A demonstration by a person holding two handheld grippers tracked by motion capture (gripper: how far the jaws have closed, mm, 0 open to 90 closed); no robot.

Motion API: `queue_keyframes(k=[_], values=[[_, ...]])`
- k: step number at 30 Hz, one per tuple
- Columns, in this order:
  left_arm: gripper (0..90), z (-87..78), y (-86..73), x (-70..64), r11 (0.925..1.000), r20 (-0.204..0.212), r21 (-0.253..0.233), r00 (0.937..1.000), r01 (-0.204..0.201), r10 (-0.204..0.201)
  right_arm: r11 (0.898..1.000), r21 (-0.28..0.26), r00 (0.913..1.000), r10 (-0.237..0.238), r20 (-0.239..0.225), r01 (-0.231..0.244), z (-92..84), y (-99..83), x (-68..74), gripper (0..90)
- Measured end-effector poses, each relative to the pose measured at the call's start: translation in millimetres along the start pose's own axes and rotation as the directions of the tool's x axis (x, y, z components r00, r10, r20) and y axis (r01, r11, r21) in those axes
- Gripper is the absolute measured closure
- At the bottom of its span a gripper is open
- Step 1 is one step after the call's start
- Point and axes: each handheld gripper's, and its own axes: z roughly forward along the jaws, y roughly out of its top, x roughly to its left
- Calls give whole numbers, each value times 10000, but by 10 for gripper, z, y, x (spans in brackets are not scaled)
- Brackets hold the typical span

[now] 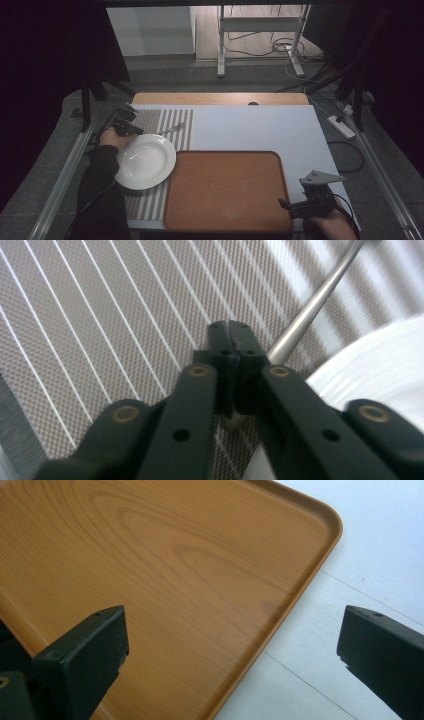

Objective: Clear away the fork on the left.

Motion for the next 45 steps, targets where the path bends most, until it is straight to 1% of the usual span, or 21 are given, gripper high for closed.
queue_keyframes(k=[2,3,4,7,8,9,10,11,13,17,20,23,24,30,31,35,37,39,40,41,45], values=[[707,-28,34,-14,9998,-151,-184,9999,34,-36,10000,2,10000,-1,0,1,1,0,0,9],[707,-37,55,-32,9997,-188,-264,9998,-14,9,10000,2,10000,-1,0,1,1,0,0,9],[557,-45,83,-60,9993,-309,-364,9995,-125,114,10000,0,10000,1,-2,-1,0,0,0,9],[382,-38,114,-84,9985,-247,-509,9996,-175,163,10000,1,10000,7,-5,-7,-2,-1,0,9],[382,-32,129,-93,9984,-219,-546,9996,-168,156,10000,1,10000,7,-5,-7,-2,-1,0,9],[306,-27,143,-99,9983,-62,-568,9999,-149,146,10000,-1,10000,2,-6,-2,-1,-1,0,9],[306,-18,161,-110,9983,33,-578,9999,-123,125,10000,-1,10000,2,-6,-2,-1,-1,0,9],[171,-9,179,-128,9983,6,-566,9999,-170,170,10000,-2,10000,-1,-14,1,0,0,-1,9],[115,11,231,-188,9969,288,-674,9987,-407,427,10000,-4,10000,4,-14,-4,0,0,-1,9],[0,71,331,-301,9951,352,-520,9957,-835,854,10000,0,10000,-1,-30,1,-1,-1,-1,9],[0,147,412,-398,9919,369,-189,9913,-1256,1262,10000,12,10000,5,-21,-5,-4,-1,-2,9],[0,210,454,-446,9901,293,52,9897,-1406,1404,10000,-31,10000,30,-53,-30,-4,-3,-3,9],[0,280,484,-472,9884,190,346,9889,-1477,1471,10000,-30,10000,35,-63,-35,-4,-3,-3,9],[1,438,497,-452,9853,-95,890,9891,-1457,1471,10000,-52,10000,44,-84,-44,-6,-5,-6,9],[19,461,480,-440,9830,-242,934,9866,-1583,1612,10000,-68,9999,57,-87,-57,-6,-5,-7,9],[111,409,461,-410,9841,-268,714,9860,-1625,1648,10000,-67,9999,60,-94,-61,-6,-5,-8,9],[268,354,433,-372,9815,-177,669,9833,-1797,1812,10000,-51,9999,31,-103,-32,-7,-5,-5,9],[365,333,414,-360,9790,-111,609,9806,-1947,1957,10000,-44,9999,25,-105,-26,-6,-4,-5,9],[365,317,398,-352,9779,-98,546,9793,-2016,2024,10000,-44,9999,25,-105,-26,-6,-4,-5,9],[504,294,375,-335,9758,-49,493,9769,-2129,2134,10000,-39,9999,-1,-103,1,-6,-4,-5,9],[772,267,342,-304,9734,75,406,9743,-2253,2252,10000,-9,10000,-39,-78,39,-7,-4,-2,9]])
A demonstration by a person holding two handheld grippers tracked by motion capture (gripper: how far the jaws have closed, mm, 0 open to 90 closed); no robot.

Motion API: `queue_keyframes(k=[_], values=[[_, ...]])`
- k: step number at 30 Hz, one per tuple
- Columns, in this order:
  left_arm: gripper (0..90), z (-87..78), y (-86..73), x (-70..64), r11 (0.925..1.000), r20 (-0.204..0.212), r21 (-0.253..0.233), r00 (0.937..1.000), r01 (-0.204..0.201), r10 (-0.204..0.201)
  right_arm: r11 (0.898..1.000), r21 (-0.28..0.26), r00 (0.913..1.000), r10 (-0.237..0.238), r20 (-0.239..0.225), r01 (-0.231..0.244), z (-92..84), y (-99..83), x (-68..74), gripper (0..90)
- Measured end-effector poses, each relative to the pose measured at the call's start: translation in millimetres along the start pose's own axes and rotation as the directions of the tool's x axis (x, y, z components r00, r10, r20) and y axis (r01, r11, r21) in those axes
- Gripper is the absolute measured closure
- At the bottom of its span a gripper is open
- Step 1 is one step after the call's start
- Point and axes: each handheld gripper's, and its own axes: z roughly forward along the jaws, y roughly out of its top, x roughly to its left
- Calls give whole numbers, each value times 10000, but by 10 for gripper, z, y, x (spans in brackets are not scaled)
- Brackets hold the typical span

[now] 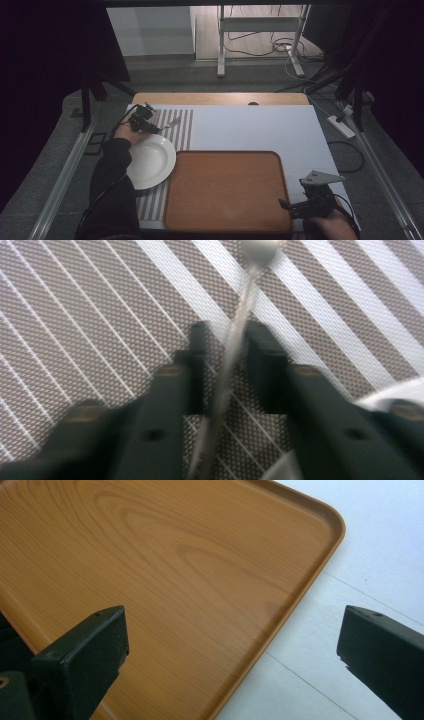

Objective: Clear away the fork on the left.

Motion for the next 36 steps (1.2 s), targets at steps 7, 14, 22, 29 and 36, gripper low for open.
queue_keyframes(k=[7,14,22,29,36], values=[[848,-1,-3,11,9999,103,-18,9999,-117,117,10000,-3,10000,-16,-14,16,1,0,0,9],[850,-2,0,31,9997,223,-239,9997,98,-92,10000,-29,10000,10,-55,-10,4,1,-1,9],[850,2,190,-132,9982,333,-525,9990,-280,298,10000,3,10000,-23,-37,23,2,1,1,9],[849,17,419,-391,9959,597,-606,9957,-677,714,10000,-15,10000,-31,-34,31,0,0,1,9],[849,-9,545,-628,9937,807,-611,9918,-942,990,10000,-26,10000,-45,-41,45,-2,-1,1,9]])
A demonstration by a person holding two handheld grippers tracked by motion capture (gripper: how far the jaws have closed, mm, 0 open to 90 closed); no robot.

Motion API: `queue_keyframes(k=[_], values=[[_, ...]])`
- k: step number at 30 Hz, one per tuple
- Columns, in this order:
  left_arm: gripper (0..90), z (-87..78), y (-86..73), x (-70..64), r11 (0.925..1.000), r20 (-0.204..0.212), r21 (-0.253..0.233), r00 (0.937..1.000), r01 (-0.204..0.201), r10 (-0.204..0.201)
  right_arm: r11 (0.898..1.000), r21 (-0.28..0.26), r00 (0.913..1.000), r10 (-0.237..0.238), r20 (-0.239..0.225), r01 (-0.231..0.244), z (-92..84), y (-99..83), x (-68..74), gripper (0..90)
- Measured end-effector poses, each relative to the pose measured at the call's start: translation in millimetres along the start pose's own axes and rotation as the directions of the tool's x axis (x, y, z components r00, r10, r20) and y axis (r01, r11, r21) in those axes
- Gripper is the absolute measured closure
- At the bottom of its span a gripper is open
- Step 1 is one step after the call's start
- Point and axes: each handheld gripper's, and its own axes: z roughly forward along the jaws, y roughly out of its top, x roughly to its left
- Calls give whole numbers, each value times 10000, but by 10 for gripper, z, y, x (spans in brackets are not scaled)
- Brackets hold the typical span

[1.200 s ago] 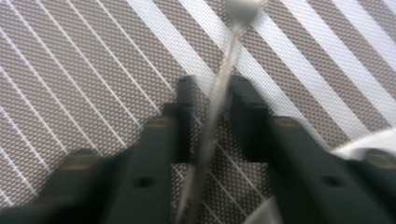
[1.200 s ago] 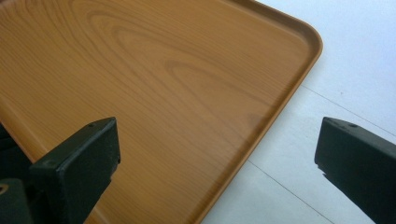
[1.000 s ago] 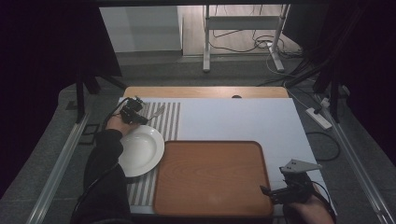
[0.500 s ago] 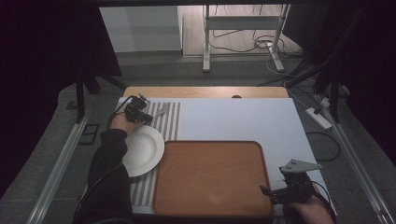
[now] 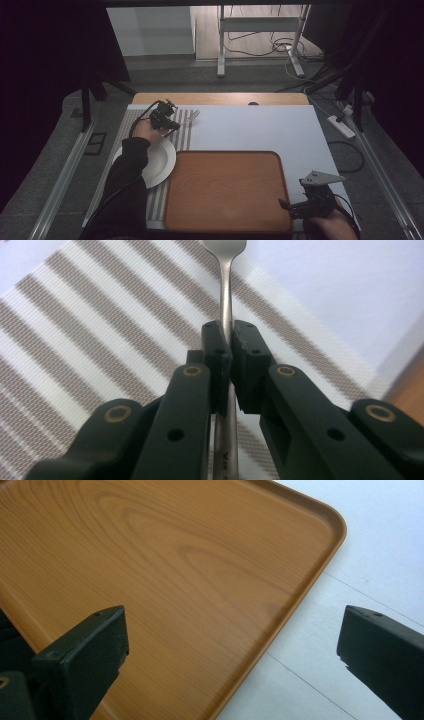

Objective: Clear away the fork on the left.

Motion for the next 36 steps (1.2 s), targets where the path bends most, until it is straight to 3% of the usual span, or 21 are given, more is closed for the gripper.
queue_keyframes(k=[13,18,33,36], values=[[849,36,63,-404,9987,432,262,9982,-437,426,10000,-6,10000,-11,-34,11,3,0,4,9],[848,66,27,-589,9977,496,387,9974,-550,531,10000,5,10000,-58,-22,58,4,0,7,9],[848,42,-120,-980,9984,870,318,9953,-461,432,9999,37,9999,-126,-25,126,5,3,10,9],[848,25,-148,-1089,9965,725,370,9948,-745,717,9999,36,9999,-157,-36,157,6,4,11,9]])
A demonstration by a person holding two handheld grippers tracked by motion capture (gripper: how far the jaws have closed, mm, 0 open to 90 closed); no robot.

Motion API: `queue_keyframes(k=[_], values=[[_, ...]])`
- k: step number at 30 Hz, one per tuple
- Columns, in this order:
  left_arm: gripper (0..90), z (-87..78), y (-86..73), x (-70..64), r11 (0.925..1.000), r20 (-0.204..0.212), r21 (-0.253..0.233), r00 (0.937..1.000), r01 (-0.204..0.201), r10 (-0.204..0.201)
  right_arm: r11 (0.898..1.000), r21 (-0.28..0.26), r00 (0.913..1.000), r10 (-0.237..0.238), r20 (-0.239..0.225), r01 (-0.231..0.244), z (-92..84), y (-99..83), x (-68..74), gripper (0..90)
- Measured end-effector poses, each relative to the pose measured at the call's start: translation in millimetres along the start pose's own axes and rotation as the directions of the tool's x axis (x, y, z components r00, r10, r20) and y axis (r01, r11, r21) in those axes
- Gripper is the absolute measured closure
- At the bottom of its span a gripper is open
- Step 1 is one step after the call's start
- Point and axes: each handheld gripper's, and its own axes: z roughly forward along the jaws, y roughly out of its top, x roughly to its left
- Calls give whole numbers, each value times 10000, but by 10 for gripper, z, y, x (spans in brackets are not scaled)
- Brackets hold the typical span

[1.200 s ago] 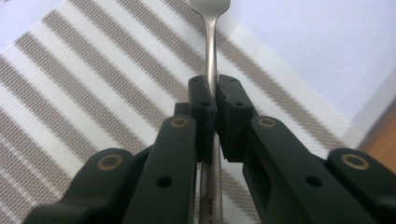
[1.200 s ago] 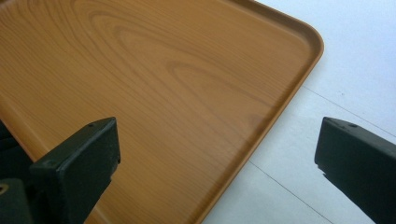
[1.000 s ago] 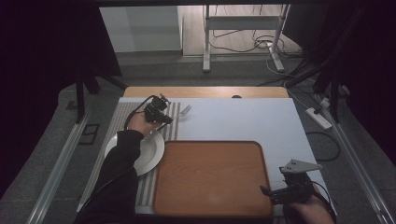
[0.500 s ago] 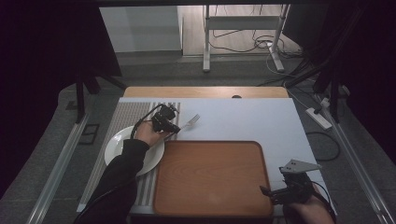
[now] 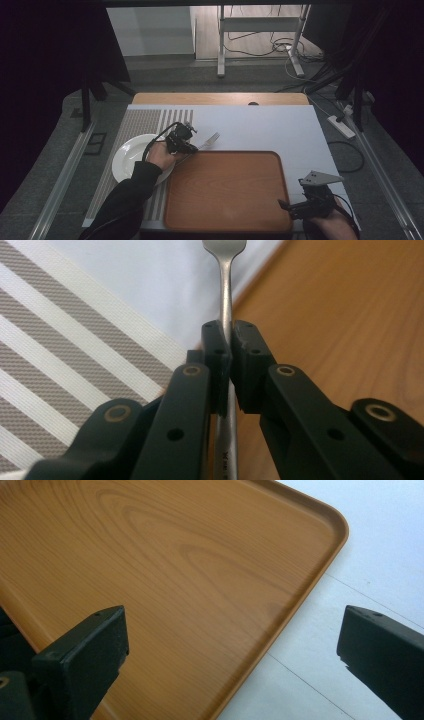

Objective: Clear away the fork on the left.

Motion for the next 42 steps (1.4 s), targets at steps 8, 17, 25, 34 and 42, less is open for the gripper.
queue_keyframes(k=[8,17,25,34,42], values=[[848,5,-80,-265,9998,19,108,9998,-184,184,10000,-23,10000,-22,-14,22,2,2,5,9],[848,-35,-281,-476,9998,316,189,9995,92,-98,9999,9,9999,-129,16,129,1,5,13,9],[847,-74,-478,-685,9998,305,100,9994,155,-158,9998,-9,9998,-174,-33,174,5,7,17,9],[847,-87,-648,-984,9999,593,172,9982,-21,11,9997,-16,9997,-224,-55,224,7,9,19,9],[846,-75,-756,-1137,9993,655,376,9979,-44,20,9996,12,9996,-274,-52,274,7,11,21,9]])
